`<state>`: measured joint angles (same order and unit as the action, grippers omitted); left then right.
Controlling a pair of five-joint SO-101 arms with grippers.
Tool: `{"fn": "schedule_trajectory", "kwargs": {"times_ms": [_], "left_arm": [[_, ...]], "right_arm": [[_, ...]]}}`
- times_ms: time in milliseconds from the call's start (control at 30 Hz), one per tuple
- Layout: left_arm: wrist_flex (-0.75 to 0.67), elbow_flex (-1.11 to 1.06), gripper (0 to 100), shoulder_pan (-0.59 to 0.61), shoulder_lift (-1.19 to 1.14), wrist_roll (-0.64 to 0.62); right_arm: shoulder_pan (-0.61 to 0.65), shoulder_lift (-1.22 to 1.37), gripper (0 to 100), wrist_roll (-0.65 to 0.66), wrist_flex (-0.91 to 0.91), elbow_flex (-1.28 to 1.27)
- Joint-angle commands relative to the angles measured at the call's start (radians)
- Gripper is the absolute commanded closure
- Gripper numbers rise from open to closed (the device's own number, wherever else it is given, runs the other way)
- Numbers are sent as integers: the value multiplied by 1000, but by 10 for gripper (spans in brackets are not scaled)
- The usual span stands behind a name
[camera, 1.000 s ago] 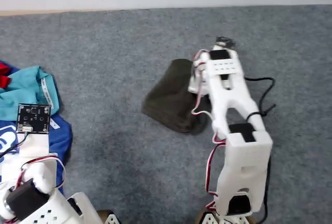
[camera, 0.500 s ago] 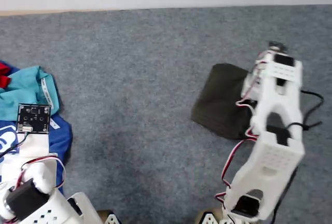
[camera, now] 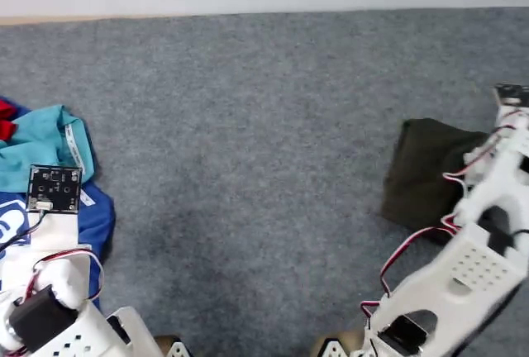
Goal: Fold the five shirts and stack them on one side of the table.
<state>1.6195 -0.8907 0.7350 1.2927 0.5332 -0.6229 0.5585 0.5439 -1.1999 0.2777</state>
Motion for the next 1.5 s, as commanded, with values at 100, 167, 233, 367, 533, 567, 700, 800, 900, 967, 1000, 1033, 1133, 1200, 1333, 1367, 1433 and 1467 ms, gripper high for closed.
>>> {"fn": "schedule_trajectory", "kwargs": {"times_ms": [100,167,233,367,533,567,700,800,900,967,1000,1033,1133,1200,1333,1367,1433,1467], "left_arm": [[-8,4,996,3,5,18],[-8,4,996,3,5,18],[-8,4,996,3,5,18],[-8,4,996,5,5,18],[-8,7,996,5,5,18],[-8,7,996,5,5,18],[-8,5,996,5,5,18],[-8,5,996,5,5,18],[-8,5,996,5,5,18],[-8,4,996,5,5,18],[-8,4,996,5,5,18],[-8,4,996,5,5,18],[-8,4,996,5,5,18],[-8,4,996,5,5,18],[8,8,996,5,5,18],[12,10,996,5,5,18],[12,12,996,5,5,18],[12,12,996,5,5,18]], "right_arm": [[-64,-7,989,187,200,57],[-65,-5,989,227,245,57],[-65,-5,989,262,278,57],[-67,12,989,347,343,57],[-88,62,989,465,432,57],[-91,70,989,476,449,57],[-97,82,986,505,503,57],[-105,67,909,502,532,58],[-122,30,808,500,530,58],[-125,10,809,500,529,58],[-130,1,809,500,527,58],[-134,-5,809,500,526,58],[-142,-12,808,500,529,58],[-150,-16,808,500,529,58],[-153,-67,809,500,513,54],[-151,-90,809,499,493,54],[-139,-143,810,480,423,54],[-128,-173,810,442,377,54]]}}
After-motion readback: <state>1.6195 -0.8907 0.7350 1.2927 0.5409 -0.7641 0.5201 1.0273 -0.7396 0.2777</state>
